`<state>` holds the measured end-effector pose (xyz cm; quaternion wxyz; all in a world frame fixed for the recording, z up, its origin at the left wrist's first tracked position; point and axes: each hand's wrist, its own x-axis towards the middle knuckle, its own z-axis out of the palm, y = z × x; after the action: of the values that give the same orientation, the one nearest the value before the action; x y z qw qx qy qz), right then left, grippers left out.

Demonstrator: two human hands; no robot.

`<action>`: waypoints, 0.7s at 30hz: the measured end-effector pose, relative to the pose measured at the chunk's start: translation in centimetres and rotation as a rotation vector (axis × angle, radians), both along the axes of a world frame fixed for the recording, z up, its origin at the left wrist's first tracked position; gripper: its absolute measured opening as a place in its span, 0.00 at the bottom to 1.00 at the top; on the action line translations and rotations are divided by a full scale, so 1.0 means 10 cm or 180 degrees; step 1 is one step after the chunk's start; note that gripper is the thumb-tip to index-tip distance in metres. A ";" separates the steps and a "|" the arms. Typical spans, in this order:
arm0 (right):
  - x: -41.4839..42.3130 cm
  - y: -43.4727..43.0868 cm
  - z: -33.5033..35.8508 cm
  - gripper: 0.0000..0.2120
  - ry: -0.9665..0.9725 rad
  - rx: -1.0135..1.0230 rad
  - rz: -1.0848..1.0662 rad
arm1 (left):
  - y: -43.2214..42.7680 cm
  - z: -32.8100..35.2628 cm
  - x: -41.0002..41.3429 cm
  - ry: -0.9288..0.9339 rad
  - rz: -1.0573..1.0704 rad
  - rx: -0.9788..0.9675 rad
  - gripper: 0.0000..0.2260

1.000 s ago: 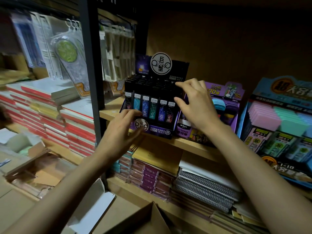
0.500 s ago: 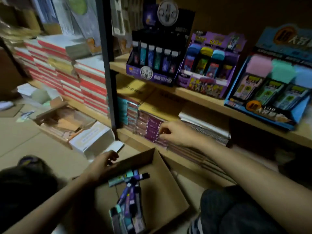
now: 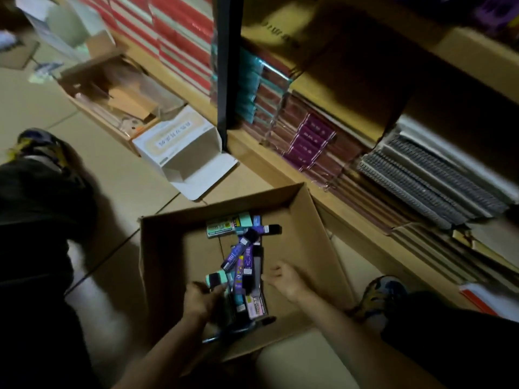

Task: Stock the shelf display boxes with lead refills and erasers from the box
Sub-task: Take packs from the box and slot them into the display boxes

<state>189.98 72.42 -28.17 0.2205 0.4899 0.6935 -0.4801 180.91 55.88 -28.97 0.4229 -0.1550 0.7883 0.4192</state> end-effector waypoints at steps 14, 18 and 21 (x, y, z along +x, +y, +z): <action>-0.31 -0.38 -0.49 0.09 0.0312 -0.0159 -0.1626 | 0.04 -0.48 0.22 0.0227 -0.0049 -0.0445 0.18; -0.17 -0.26 -0.39 0.06 0.0168 -0.0519 -0.1752 | 0.08 -0.37 0.32 0.0482 -0.0619 -0.1086 0.28; -0.05 -0.20 -0.28 0.06 0.0151 -0.0626 -0.1787 | 0.10 -0.37 0.32 0.0402 -0.0601 -0.1182 0.28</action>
<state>189.49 70.38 -30.94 0.1092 0.6275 0.4860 -0.5985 184.10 56.90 -32.64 0.3743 -0.1291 0.8879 0.2341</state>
